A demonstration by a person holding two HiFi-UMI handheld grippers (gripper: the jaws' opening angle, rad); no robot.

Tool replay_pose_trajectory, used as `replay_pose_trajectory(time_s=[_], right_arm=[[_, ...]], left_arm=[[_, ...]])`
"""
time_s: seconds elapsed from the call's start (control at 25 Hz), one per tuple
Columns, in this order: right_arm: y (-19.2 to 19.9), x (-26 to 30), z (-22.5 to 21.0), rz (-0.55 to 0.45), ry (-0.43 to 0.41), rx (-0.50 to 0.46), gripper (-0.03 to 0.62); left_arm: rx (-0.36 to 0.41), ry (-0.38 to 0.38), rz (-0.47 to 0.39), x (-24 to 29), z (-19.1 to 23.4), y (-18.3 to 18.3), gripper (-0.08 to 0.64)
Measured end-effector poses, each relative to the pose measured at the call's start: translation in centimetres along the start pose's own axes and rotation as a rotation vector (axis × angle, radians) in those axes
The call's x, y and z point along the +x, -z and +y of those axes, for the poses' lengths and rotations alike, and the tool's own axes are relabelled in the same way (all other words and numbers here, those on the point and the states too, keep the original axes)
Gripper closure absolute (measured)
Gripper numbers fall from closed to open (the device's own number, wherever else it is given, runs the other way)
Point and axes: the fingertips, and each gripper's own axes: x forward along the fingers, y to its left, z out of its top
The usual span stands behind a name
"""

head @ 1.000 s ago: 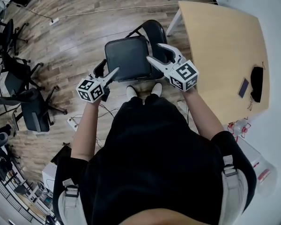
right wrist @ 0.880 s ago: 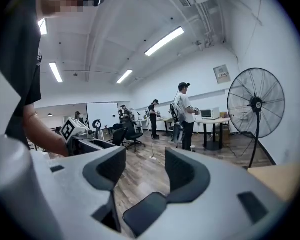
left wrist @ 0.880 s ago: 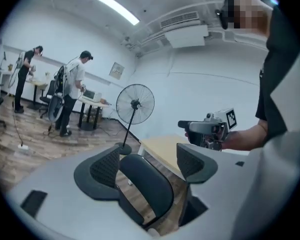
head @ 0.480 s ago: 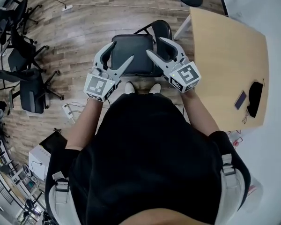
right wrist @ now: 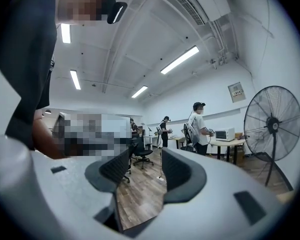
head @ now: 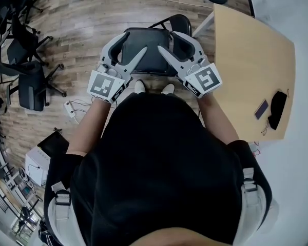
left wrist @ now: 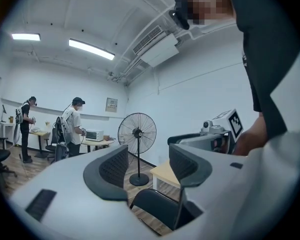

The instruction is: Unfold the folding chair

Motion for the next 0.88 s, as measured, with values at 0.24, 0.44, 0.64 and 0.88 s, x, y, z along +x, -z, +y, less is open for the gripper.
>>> replay_pose_trajectory(time_s=[0.24, 0.44, 0.64, 0.88], right_arm=[[-0.1, -0.3, 0.2, -0.004, 0.002, 0.001, 0.439], [-0.1, -0.3, 0.3, 0.005, 0.001, -0.005, 0.459], [0.2, 0.1, -0.2, 0.014, 0.013, -0.007, 0.46], [0.1, -0.2, -0.8, 0.019, 0.023, -0.009, 0.463]], left_arm=[[0.013, -0.008, 0.007, -0.2, 0.1, 1.1, 0.33], [0.019, -0.004, 0.008, -0.1, 0.0, 1.2, 0.344], [0.018, -0.002, 0.013, 0.2, 0.3, 1.8, 0.348], [0.019, -0.013, 0.017, 0.3, 0.6, 1.8, 0.376]])
